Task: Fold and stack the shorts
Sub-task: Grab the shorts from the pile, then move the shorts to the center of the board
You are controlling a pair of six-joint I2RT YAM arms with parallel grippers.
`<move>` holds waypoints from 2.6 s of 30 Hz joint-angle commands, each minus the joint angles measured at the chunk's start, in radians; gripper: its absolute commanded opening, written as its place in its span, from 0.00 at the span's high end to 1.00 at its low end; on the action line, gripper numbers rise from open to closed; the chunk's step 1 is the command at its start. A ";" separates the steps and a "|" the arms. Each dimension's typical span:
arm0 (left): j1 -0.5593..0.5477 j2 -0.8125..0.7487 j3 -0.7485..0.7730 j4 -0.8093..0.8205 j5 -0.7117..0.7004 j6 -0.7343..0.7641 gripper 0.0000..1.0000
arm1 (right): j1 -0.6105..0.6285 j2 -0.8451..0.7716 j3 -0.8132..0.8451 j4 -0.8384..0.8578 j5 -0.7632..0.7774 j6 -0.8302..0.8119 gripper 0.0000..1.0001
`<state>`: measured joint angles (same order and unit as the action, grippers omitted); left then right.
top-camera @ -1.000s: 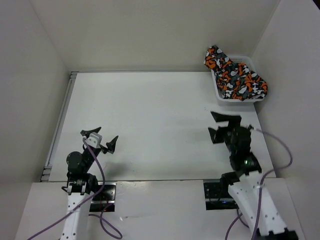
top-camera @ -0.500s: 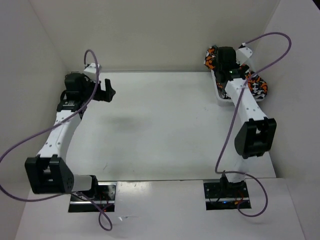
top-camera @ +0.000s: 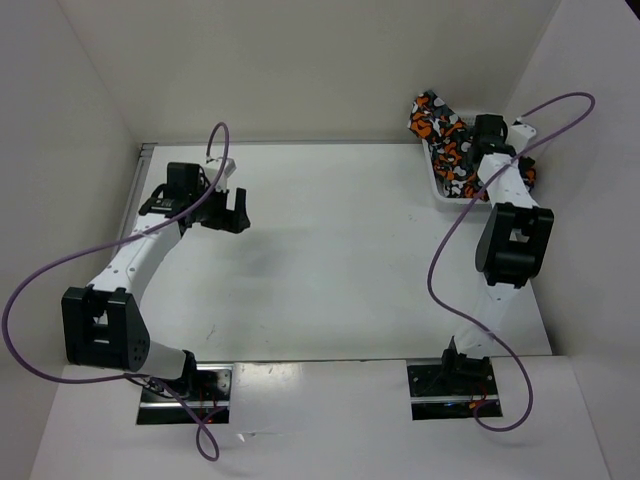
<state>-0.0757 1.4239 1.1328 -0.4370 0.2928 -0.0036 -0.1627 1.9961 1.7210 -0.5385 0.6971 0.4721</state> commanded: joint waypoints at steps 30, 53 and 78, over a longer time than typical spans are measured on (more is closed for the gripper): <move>-0.009 0.012 0.105 0.141 -0.126 0.004 0.00 | 0.510 -0.293 0.644 0.127 -0.364 -0.381 1.00; 0.105 0.073 0.179 0.173 -0.264 0.004 0.00 | 0.442 -0.047 0.449 0.089 -0.758 0.134 0.42; -0.139 0.539 0.326 0.130 -0.164 0.004 0.00 | 0.701 0.215 0.336 -0.050 -0.456 -0.096 0.00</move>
<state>-0.2123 1.9316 1.4185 -0.3798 0.1383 -0.0036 0.5194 2.1021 1.9411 -0.5945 0.1352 0.4015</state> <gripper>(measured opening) 0.998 0.994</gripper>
